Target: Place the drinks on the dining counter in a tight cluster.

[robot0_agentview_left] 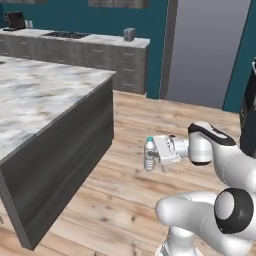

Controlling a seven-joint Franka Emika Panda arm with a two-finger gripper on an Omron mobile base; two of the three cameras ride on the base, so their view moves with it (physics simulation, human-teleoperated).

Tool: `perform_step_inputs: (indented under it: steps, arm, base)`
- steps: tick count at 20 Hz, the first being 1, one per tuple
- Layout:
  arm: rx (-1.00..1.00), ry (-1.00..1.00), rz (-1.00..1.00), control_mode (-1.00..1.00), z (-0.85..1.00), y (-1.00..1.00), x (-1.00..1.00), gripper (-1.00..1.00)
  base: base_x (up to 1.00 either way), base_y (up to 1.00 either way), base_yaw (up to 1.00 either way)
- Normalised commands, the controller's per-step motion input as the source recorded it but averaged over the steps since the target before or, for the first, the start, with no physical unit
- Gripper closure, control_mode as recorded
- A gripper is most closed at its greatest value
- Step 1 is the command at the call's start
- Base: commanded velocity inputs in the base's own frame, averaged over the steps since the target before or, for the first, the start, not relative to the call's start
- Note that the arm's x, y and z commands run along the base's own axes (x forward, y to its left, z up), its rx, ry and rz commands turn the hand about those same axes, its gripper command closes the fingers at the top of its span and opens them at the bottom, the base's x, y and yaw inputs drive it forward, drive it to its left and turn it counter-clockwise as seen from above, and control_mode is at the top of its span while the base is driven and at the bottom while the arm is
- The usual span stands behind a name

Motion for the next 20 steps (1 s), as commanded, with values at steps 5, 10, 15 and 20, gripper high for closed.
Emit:
perform_step_inputs:
  steps: [5,10,15,20]
  arm:
    - [0.0,0.0,0.0,1.0,0.0,0.0,0.0,1.0]
    - [0.0,0.0,0.0,1.0,0.0,0.0,0.0,1.0]
    - [0.0,0.0,0.0,1.0,0.0,0.0,0.0,1.0]
    - [0.0,0.0,0.0,1.0,0.0,0.0,0.0,1.0]
  base:
    - [0.78,-0.11,0.14]
    - [0.76,-0.1,0.22]
    - [0.81,-0.02,0.25]
    - [0.72,0.0,0.38]
